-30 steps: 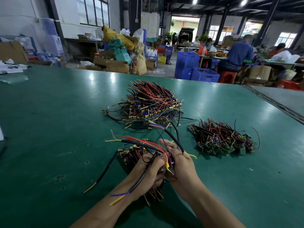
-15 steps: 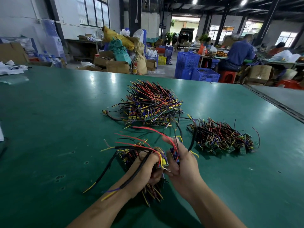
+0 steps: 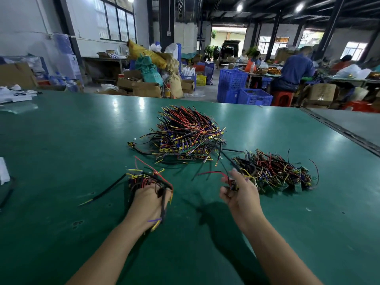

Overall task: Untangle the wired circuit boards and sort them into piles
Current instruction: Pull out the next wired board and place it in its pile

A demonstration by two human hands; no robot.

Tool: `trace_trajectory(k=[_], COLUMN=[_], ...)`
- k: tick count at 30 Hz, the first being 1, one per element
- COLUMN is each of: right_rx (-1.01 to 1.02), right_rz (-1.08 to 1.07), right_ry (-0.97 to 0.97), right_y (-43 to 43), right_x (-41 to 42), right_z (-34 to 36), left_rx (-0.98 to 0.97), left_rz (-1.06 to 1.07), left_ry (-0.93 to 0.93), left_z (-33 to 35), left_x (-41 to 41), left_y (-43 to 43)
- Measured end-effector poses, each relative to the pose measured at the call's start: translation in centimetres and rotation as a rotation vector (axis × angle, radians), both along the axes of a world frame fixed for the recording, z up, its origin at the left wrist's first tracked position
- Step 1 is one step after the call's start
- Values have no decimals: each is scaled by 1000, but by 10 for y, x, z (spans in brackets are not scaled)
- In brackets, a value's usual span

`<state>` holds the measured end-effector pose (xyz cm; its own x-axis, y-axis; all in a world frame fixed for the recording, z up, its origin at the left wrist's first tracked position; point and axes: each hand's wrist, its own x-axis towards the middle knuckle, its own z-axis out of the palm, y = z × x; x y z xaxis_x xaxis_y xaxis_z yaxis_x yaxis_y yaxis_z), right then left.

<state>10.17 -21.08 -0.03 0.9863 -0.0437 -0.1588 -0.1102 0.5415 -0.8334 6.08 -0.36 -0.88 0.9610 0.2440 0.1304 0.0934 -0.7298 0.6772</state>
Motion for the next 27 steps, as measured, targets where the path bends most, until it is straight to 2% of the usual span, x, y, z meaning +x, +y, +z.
trace_trajectory(k=[3, 6, 12, 16, 18, 21, 23, 25, 27], right_rx=[5, -27, -49, -74, -85, -112, -193, -259, -324], right_rz=[73, 128, 129, 114, 133, 131, 127, 144, 172], right_ry=[10, -26, -83, -78, -114, -174, -252, -329, -393], right_y=[3, 5, 2, 1, 0, -3, -3, -2, 0], right_x=[0, -1, 1, 0, 0, -3, -6, -11, -14], right_z=[-4, -5, -5, -7, -9, -10, -10, -10, -10], left_rx=[1, 136, 519, 560, 459, 225, 30, -223, -512], left_rz=[157, 66, -38, -78, -126, -249, -291, -311, -346], left_ry=[-132, -209, -230, -128, -144, -347, -403, -392, -280], left_z=[-6, -11, -18, -14, -14, -12, -9, -6, -1], left_x=[1, 2, 4, 3, 3, -4, -8, -9, -11], left_y=[16, 4, -16, -21, -19, -25, -34, -43, -50])
